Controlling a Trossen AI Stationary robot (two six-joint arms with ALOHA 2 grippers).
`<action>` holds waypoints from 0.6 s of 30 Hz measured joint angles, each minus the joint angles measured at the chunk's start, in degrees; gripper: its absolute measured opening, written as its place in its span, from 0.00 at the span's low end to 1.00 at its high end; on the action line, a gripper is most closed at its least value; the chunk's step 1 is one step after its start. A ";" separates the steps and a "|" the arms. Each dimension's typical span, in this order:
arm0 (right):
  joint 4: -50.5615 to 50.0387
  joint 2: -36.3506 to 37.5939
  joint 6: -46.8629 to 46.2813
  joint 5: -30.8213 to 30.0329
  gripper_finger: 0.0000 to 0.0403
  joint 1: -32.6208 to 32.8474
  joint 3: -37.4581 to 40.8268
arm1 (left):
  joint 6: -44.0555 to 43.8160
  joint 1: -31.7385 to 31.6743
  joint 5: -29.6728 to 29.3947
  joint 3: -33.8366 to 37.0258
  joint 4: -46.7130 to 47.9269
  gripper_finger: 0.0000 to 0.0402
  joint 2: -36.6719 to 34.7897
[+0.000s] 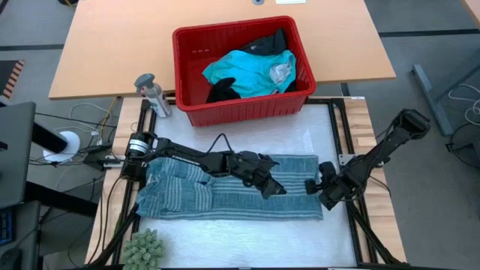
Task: Fold Laundry from Bin
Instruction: Fold the patterned blue shirt
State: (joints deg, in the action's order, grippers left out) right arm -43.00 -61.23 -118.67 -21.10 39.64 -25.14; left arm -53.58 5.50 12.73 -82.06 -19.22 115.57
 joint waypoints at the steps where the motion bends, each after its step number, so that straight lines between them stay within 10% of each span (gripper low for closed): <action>1: 0.43 0.00 0.19 -0.02 0.97 -0.40 0.30 | 0.15 -0.02 -0.02 0.00 0.20 0.41 0.00; 18: 5.26 -3.38 12.16 8.63 0.90 -8.32 2.28 | 2.90 -1.19 -0.50 0.02 0.99 0.41 -0.04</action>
State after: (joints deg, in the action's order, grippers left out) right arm -37.74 -64.61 -106.51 -12.48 31.32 -22.86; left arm -50.69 4.30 12.23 -82.04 -18.23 115.52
